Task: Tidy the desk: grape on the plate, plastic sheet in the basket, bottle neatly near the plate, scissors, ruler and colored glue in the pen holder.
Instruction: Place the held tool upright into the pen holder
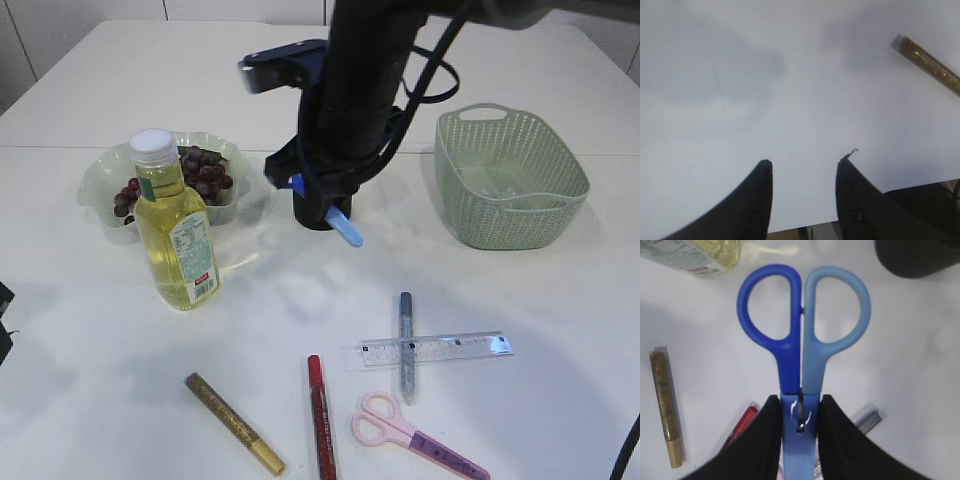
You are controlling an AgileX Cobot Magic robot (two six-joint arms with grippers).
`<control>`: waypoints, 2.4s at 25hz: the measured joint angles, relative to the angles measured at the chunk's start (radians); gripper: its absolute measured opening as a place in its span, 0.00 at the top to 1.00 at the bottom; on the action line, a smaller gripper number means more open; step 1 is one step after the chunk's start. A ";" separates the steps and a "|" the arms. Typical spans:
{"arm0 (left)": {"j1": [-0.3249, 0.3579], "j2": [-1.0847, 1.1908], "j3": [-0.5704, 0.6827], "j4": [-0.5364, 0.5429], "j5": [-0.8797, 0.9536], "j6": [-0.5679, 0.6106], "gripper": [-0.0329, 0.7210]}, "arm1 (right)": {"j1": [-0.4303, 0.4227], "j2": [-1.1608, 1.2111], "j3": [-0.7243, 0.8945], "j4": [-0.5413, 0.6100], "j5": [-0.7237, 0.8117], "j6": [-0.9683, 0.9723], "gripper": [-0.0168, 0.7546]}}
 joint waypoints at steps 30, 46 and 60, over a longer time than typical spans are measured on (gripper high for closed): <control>0.000 0.000 0.000 -0.008 -0.002 0.000 0.55 | -0.204 0.142 0.001 0.468 -0.742 -0.451 0.73; 0.000 0.000 0.000 -0.008 0.002 0.000 0.55 | -0.204 0.209 0.003 0.514 -0.842 -0.475 0.64; 0.000 0.000 0.000 -0.008 0.011 0.000 0.55 | -0.204 0.120 0.005 0.452 -0.665 -0.389 0.48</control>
